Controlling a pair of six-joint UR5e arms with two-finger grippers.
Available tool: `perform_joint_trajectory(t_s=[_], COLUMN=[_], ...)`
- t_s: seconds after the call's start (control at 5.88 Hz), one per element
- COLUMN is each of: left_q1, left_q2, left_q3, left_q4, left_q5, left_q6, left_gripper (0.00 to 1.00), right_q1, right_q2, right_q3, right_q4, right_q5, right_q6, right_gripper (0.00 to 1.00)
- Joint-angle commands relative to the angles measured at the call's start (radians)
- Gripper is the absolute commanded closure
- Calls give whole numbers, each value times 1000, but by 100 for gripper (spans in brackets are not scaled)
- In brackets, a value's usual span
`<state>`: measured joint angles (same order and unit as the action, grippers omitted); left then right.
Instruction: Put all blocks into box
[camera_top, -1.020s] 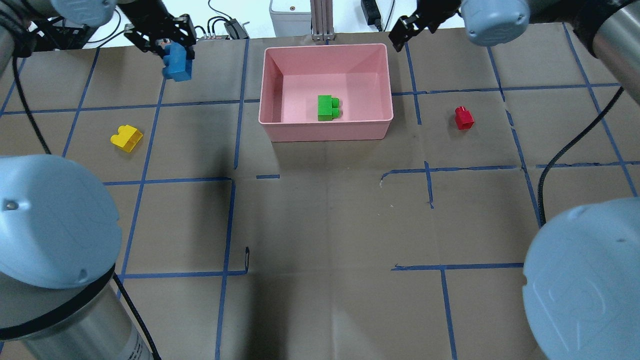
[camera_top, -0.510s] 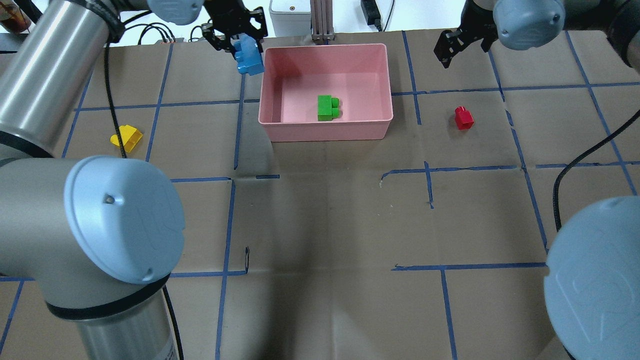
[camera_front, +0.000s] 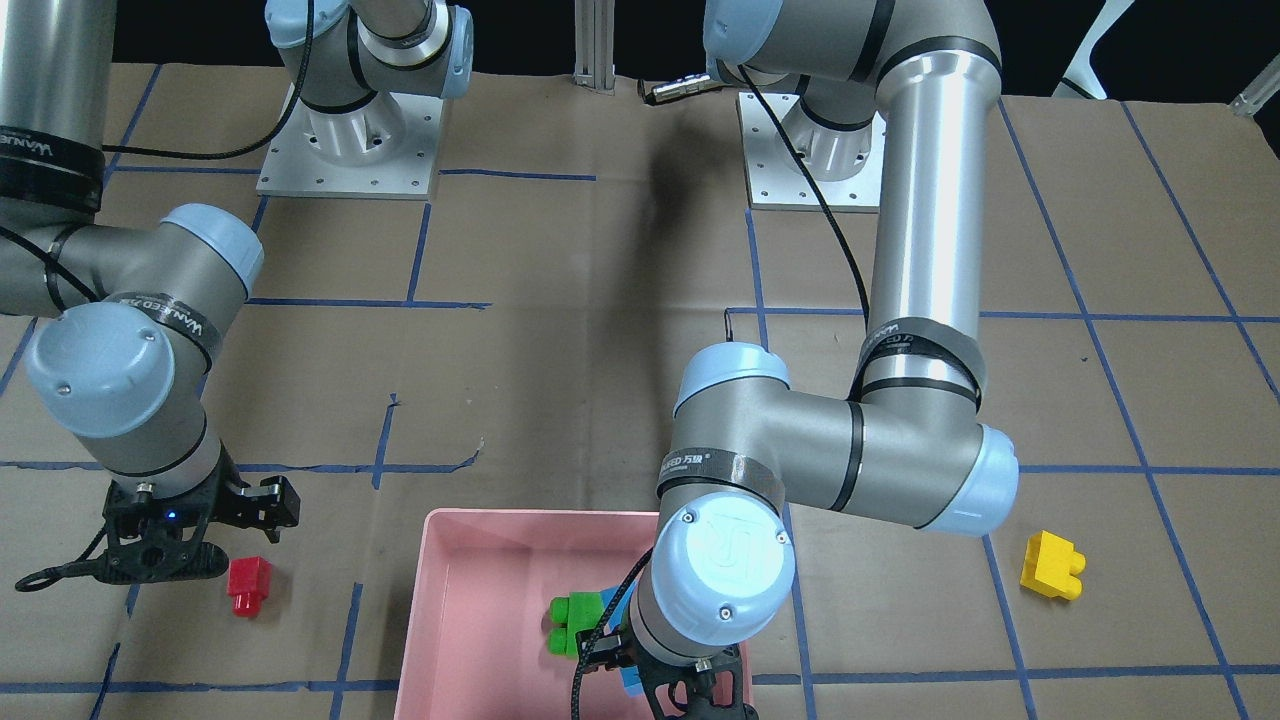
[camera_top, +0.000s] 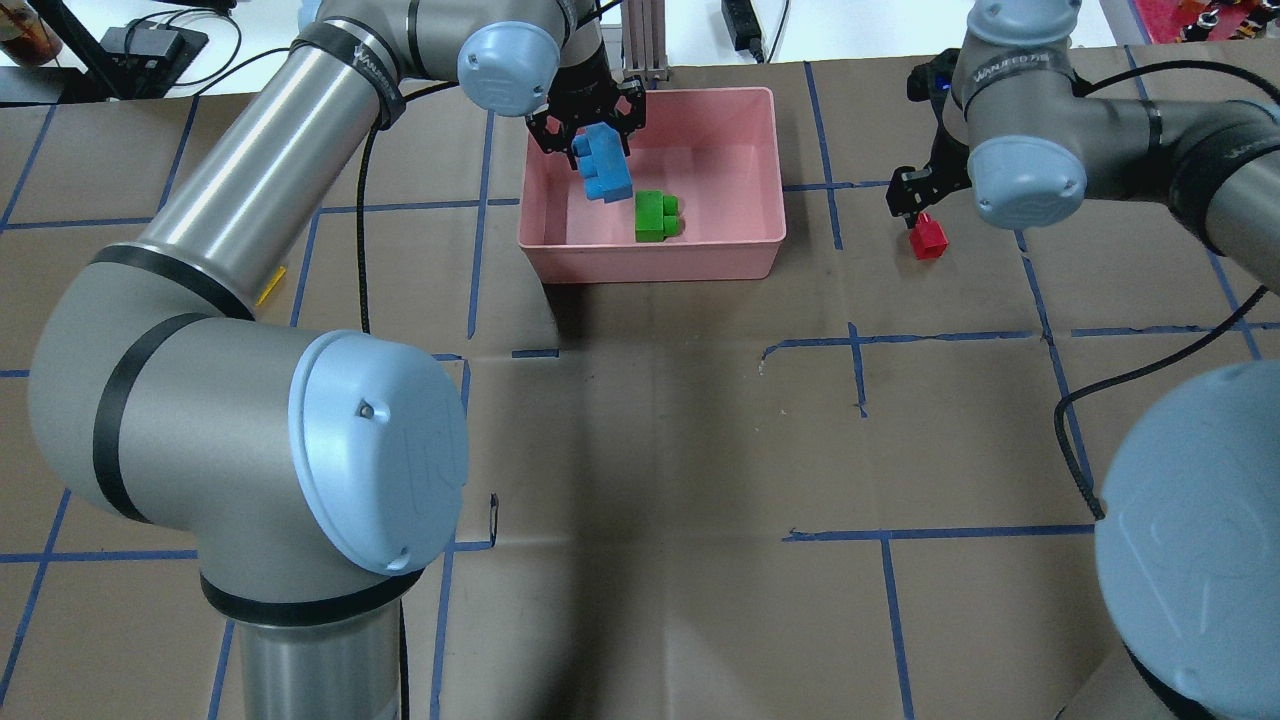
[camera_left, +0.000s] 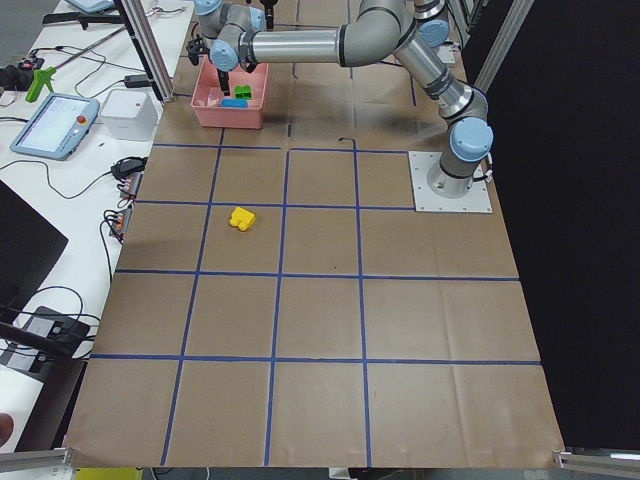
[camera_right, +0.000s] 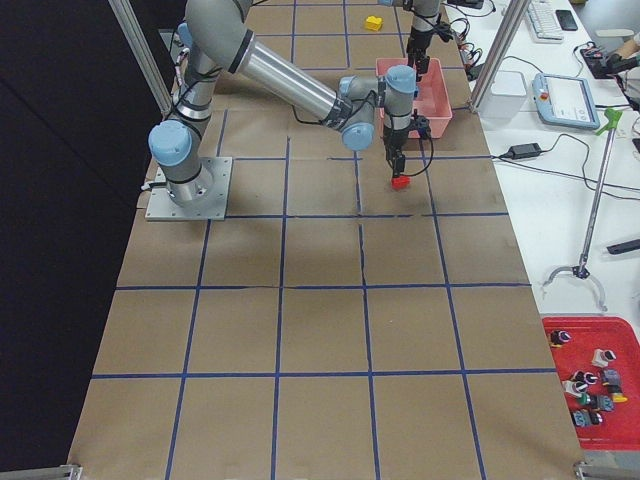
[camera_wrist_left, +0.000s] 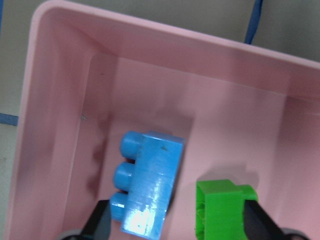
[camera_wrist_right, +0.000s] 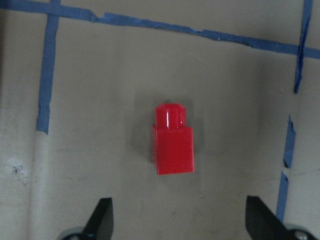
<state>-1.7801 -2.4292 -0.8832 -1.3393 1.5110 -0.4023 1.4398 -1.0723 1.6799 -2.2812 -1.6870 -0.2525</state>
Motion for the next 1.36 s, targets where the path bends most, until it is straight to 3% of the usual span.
perform_joint_trajectory(t_s=[0.0, 0.34, 0.51, 0.68, 0.85, 1.02, 1.19], left_q1=[28, 245, 328, 411, 486, 569, 617], left_q2=[88, 221, 267, 307, 315, 306, 285], left_q3=[-5, -29, -78, -133, -164, -169, -177], left_q4=[-52, -226, -236, -235, -233, -233, -218], left_q5=[3, 3, 5, 35, 43, 43, 41], left_q6=[28, 324, 456, 600, 764, 997, 1212], left_gripper=[1, 1, 1, 1, 1, 2, 2], right_q1=[-10, -9, -7, -7, -7, -9, -13], right_q2=[54, 92, 112, 115, 114, 104, 95], right_q3=[-25, -78, -83, -80, -72, -74, -78], right_q4=[-23, -21, -23, -21, -18, -11, -7], right_q5=[21, 23, 59, 69, 67, 58, 64], right_q6=[-5, -4, -5, -5, -7, -7, -7], right_gripper=[7, 7, 8, 15, 29, 67, 93])
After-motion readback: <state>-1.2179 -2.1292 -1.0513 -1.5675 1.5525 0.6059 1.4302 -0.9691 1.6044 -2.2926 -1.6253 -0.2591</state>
